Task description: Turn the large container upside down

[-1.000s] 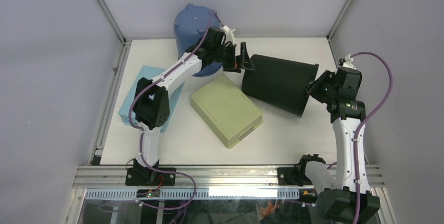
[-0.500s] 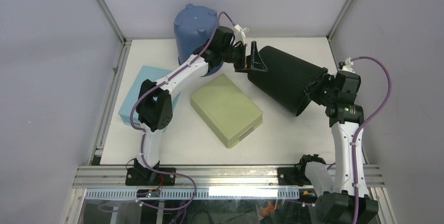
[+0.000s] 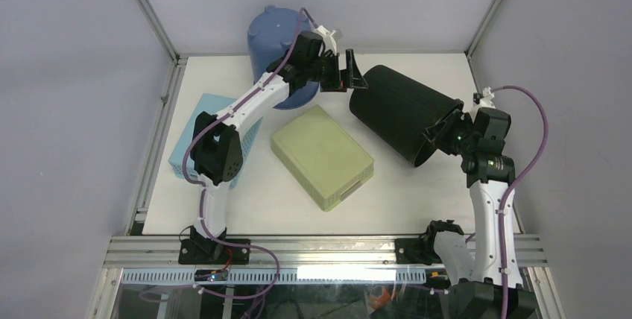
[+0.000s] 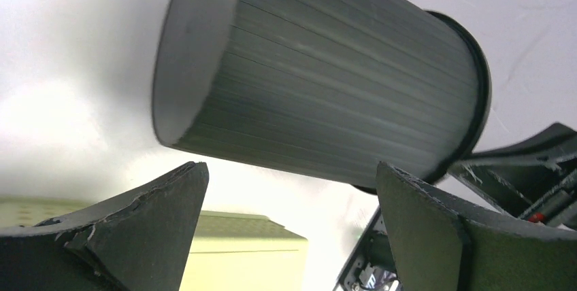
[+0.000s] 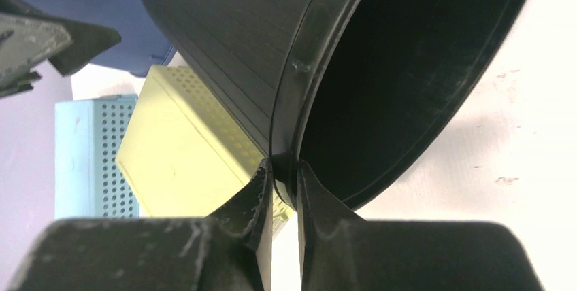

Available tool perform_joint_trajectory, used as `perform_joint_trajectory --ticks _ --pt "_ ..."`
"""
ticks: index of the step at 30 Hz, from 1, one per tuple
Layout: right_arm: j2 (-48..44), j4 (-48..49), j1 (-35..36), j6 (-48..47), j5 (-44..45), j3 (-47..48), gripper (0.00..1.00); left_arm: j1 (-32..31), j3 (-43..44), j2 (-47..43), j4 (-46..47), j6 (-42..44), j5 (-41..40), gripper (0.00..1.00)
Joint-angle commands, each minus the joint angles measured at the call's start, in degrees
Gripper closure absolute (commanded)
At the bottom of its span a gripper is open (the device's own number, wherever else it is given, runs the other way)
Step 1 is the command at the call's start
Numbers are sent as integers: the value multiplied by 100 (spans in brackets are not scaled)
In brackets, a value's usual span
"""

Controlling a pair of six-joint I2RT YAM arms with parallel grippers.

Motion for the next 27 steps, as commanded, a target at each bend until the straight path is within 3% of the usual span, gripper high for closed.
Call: perform_joint_trajectory --ticks 1,8,23,27 --pt "-70 314 -13 -53 -886 -151 100 237 215 -308 19 243 -165 1" --pt "132 686 -9 78 -1637 -312 100 390 543 136 -62 485 130 1" --pt "211 289 -8 -250 -2277 -135 100 497 1345 1053 -91 893 1052 1" --pt "220 134 -14 -378 -2380 -138 100 514 1305 1153 -46 1093 1700 1"
